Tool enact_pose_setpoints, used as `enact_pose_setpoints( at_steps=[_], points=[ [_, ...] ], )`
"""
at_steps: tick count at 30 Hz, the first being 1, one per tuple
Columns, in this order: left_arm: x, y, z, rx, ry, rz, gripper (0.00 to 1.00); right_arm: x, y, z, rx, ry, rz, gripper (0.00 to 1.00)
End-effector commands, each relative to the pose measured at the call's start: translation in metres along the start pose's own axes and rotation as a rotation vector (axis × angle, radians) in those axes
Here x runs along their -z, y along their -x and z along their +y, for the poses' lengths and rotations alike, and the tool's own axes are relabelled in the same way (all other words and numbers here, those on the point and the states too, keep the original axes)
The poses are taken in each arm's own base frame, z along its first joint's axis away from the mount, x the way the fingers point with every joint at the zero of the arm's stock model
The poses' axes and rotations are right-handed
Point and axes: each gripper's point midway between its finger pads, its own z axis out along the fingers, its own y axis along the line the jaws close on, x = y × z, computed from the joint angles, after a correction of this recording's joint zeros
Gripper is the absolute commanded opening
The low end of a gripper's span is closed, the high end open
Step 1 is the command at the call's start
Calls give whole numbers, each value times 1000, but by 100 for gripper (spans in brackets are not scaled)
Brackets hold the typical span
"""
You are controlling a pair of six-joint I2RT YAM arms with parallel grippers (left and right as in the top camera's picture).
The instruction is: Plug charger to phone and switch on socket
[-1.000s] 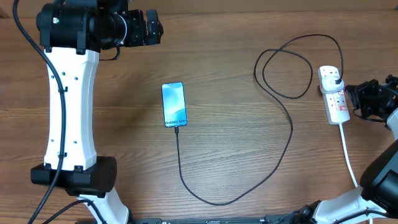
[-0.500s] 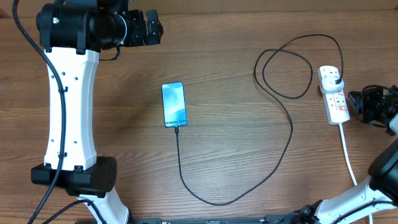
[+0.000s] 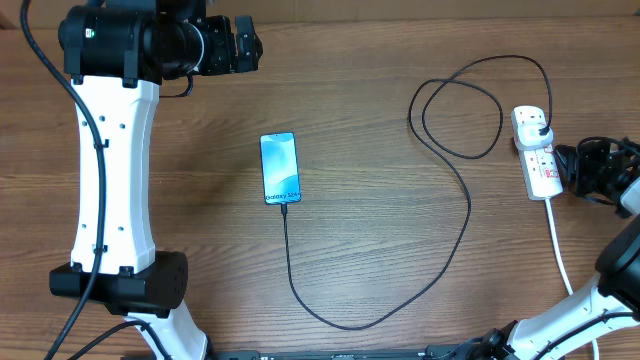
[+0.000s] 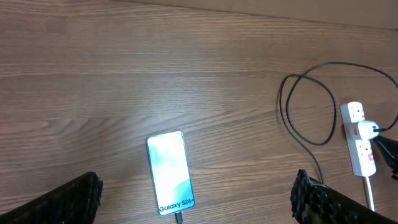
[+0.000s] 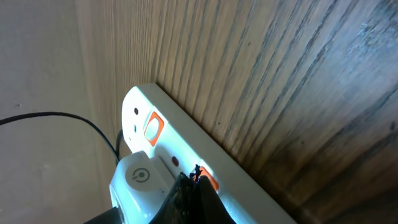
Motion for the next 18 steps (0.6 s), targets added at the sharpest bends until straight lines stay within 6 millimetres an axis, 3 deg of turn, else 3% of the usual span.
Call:
enact_pose_setpoints(
  at_steps=[1, 18],
  points=[
    [7, 3, -2, -15, 0, -21, 99, -2, 3, 13, 21, 26, 0, 4],
    [7, 3, -2, -14, 0, -20, 100, -12, -6, 15, 42, -5, 8, 4]
  ],
)
